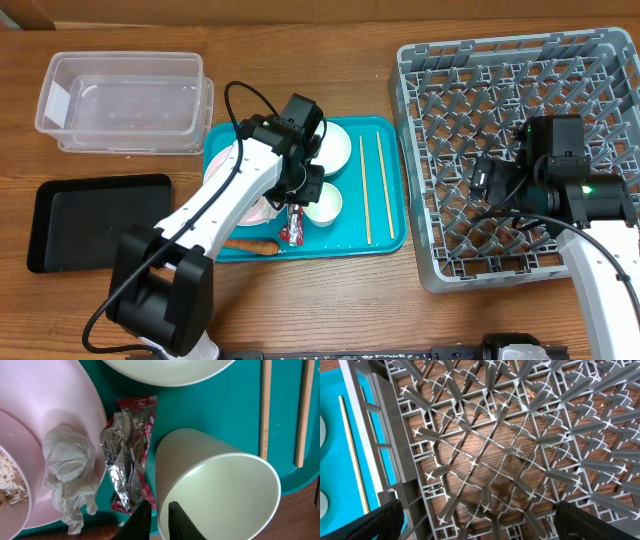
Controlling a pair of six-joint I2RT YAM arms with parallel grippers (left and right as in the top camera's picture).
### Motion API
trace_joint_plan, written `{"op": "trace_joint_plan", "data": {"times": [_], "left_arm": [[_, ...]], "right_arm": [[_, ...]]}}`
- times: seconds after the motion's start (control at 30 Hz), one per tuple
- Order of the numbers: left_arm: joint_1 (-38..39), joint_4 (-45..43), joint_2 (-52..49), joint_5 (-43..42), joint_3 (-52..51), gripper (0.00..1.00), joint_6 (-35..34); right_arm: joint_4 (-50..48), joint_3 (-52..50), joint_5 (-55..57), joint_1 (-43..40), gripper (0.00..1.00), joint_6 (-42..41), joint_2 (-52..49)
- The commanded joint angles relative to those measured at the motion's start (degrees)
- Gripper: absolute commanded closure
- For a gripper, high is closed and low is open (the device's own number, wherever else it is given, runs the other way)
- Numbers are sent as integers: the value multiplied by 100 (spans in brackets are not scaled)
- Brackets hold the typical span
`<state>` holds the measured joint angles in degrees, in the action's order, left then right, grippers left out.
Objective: Sort waste into correct bins and load items into the dishwasher
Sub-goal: 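Grasp the white paper cup with the left gripper and lift it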
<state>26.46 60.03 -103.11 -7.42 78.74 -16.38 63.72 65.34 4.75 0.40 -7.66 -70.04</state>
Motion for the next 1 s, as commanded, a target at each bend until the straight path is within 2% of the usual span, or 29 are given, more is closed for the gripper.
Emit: {"op": "trace_joint_plan", "data": {"times": [0.0, 0.2, 0.4, 0.47, 0.57, 0.67, 0.8, 0.87, 0.97], "left_arm": [[20, -31, -66, 39, -114, 87, -15], [20, -114, -66, 37, -114, 96, -44], [-28, -74, -63, 17, 20, 96, -57], [-153, -42, -59, -238, 269, 96, -17], [-492, 37, -59, -1132, 761, 96, 142], [-975, -142, -59, -2776, 1235, 96, 269], [-1521, -1163, -61, -5327, 1377, 96, 87], [-1650, -1711, -66, -6159, 1373, 96, -177], [-1692, -2363, -66, -6913, 1373, 96, -472]], "right_arm": [[-13, 164, 37, -15, 2, -7, 15], [-15, 164, 37, -15, 2, -7, 15], [-85, 166, 118, -15, 8, -9, 15], [-280, 166, 586, -37, 11, -376, 15], [-634, 188, 914, -297, 9, -1207, 15], [-1248, 186, -271, -774, 9, -1320, 13], [-2203, 186, -3654, -1215, 8, -219, -52], [-2588, 186, -5154, -1237, 7, 264, -127], [-2977, 186, -6618, -1095, 5, 649, -284]]}}
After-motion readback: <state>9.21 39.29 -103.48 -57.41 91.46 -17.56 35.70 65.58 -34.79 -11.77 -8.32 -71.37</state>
